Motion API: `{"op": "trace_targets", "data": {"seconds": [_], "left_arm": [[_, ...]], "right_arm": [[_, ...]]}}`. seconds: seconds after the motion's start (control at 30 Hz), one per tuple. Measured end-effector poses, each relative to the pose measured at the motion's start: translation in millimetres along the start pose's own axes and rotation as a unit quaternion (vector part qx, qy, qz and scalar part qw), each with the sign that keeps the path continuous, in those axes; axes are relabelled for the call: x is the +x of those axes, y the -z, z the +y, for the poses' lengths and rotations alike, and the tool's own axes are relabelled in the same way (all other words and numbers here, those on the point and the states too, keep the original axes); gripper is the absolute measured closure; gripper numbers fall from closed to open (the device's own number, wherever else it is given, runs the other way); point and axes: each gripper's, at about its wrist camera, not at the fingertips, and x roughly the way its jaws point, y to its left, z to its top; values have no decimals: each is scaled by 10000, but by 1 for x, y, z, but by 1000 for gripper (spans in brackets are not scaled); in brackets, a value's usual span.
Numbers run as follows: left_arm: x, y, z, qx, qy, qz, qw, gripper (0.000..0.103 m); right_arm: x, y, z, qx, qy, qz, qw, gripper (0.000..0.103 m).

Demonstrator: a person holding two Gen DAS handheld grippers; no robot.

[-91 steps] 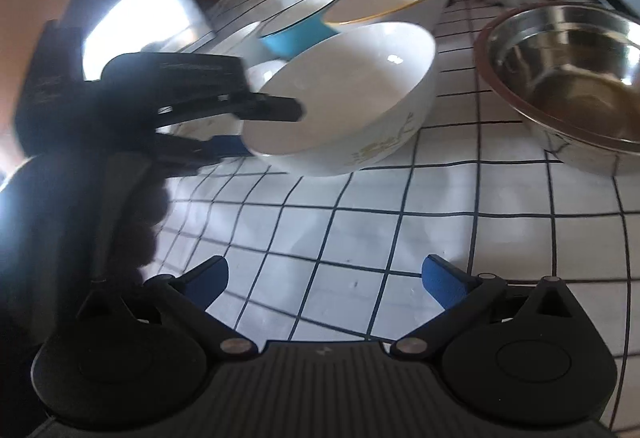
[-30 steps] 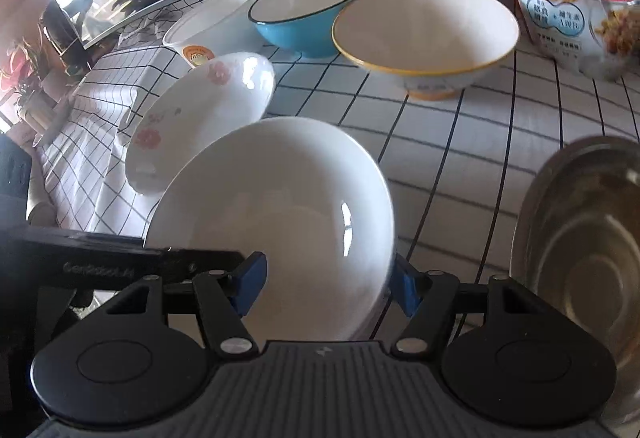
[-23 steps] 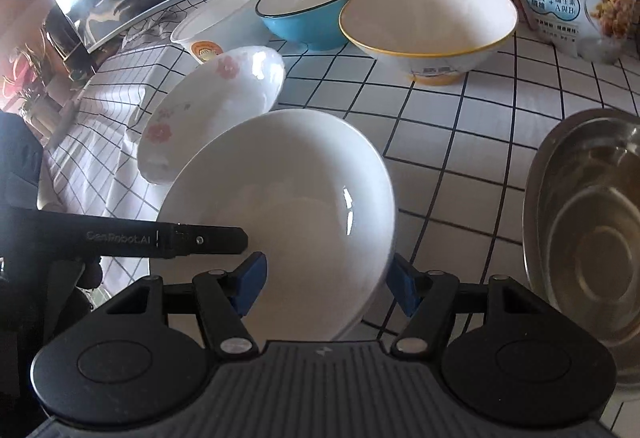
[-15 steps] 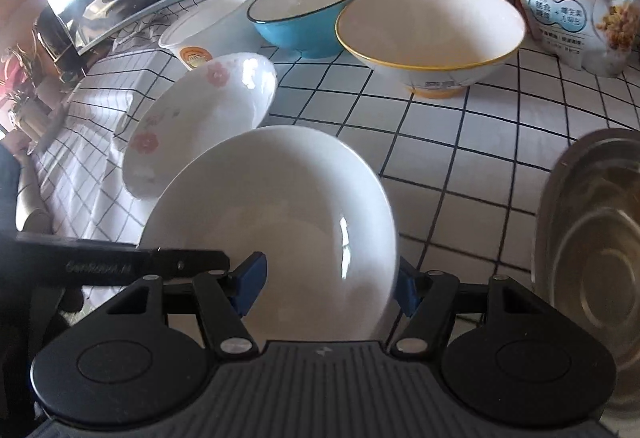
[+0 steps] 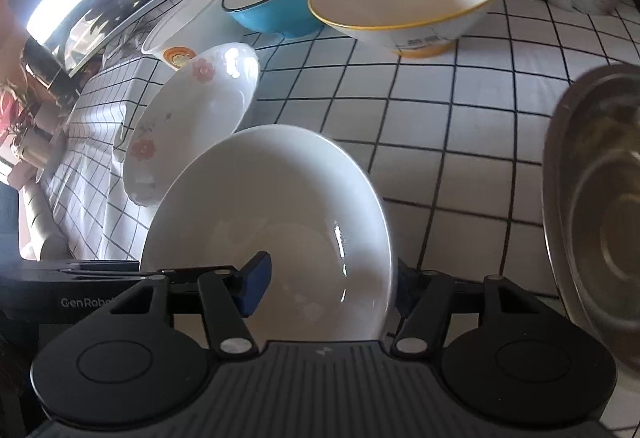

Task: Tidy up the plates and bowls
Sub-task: 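Lift the white bowl with the left gripper and set it onto the flowered plate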

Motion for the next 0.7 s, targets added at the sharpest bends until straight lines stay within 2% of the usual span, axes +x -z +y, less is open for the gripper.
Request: {"op": "trace_targets", "data": {"seconds": [0.23,0.7], "left_arm": [[0,-3,-3,-12,93,197,9998,65],[-32,-11,8,-136,111,-54,9998,65]], "right_arm": [[-9,2,-3,254,18,-146,9996,40],[-14,-13,22,156,-118,-283,9994,40]]}}
